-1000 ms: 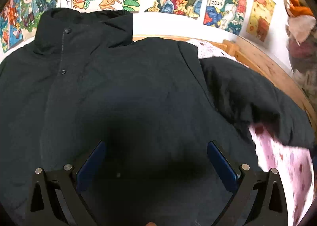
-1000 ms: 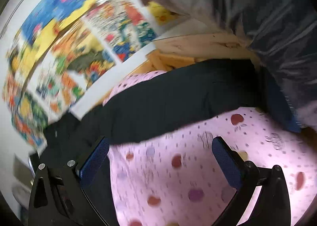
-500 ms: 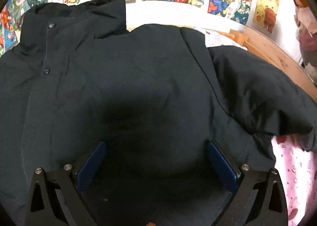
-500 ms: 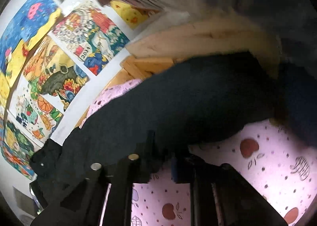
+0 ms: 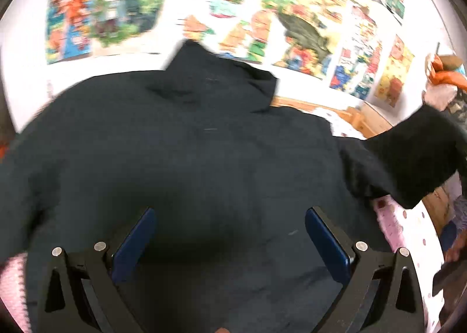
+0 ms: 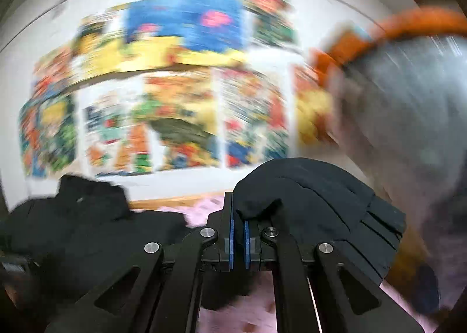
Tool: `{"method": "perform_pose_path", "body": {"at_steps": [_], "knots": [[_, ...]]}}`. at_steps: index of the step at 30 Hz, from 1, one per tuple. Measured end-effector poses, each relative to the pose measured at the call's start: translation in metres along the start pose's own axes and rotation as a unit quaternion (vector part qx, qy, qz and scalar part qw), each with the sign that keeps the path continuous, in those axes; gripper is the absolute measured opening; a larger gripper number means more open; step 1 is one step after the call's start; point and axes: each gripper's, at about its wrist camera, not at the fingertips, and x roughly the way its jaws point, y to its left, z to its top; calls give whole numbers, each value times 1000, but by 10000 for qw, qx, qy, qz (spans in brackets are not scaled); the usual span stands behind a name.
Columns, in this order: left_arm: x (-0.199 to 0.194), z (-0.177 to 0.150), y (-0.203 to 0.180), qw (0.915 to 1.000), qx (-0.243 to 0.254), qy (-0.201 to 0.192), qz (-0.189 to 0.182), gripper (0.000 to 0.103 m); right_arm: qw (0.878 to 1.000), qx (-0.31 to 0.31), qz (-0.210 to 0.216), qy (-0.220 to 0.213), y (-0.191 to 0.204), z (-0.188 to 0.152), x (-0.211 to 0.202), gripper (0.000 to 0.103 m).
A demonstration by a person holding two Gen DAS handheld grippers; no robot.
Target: Fold large clothes
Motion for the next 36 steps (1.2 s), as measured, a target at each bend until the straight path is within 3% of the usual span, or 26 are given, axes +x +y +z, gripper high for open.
{"method": "perform_pose_path", "body": {"at_steps": [5, 8, 12, 15, 17, 19, 20, 22, 24, 26, 28, 31, 33, 36], "knots": [[-52, -9, 93, 9974, -687, -133, 150, 103, 9865, -1359, 907, -85, 107, 2, -14, 5], [-73, -14, 141, 9929, -1140, -302, 174, 103, 9671, -2129, 1394, -6, 162, -16, -24, 5], [-81, -20, 183, 9864, -1603, -327, 134, 103, 9254, -3211, 1990, 284, 225, -53, -41, 5], [-76, -24, 193, 9856, -1664, -251, 142, 103, 8756, -4209, 2313, 526, 263, -94, -61, 5], [-71, -28, 195, 9859, -1666, -164, 33, 103, 8327, -4850, 2495, 956, 283, -123, -74, 5], [-69, -33, 195, 9865, -1630, -86, -165, 103, 8098, -5090, 2639, 1246, 287, -143, -87, 6], [-66, -34, 191, 9867, -1595, -60, -314, 103, 8041, -5152, 2657, 1319, 285, -150, -96, 10], [-63, -34, 184, 9872, -1506, -34, -526, 103, 8058, -5064, 2713, 1434, 274, -151, -108, 12], [-61, -36, 177, 9871, -1409, -19, -765, 103, 8175, -4627, 2957, 1736, 253, -142, -120, 24], [-57, -35, 167, 9851, -1344, 21, -1072, 103, 8312, -4110, 3193, 1956, 227, -133, -130, 50], [-53, -37, 161, 9831, -1364, 79, -1220, 103, 8420, -3644, 3367, 2121, 197, -127, -142, 59], [-40, -41, 155, 9844, -1399, 256, -1035, 103, 8525, -3245, 3417, 2263, 158, -126, -154, 59], [-28, -45, 153, 9875, -1351, 513, -629, 103, 8606, -3081, 3373, 2250, 133, -128, -161, 59], [-9, -50, 148, 9873, -1255, 896, -372, 102, 8694, -3021, 3215, 2227, 114, -133, -170, 59]]}}
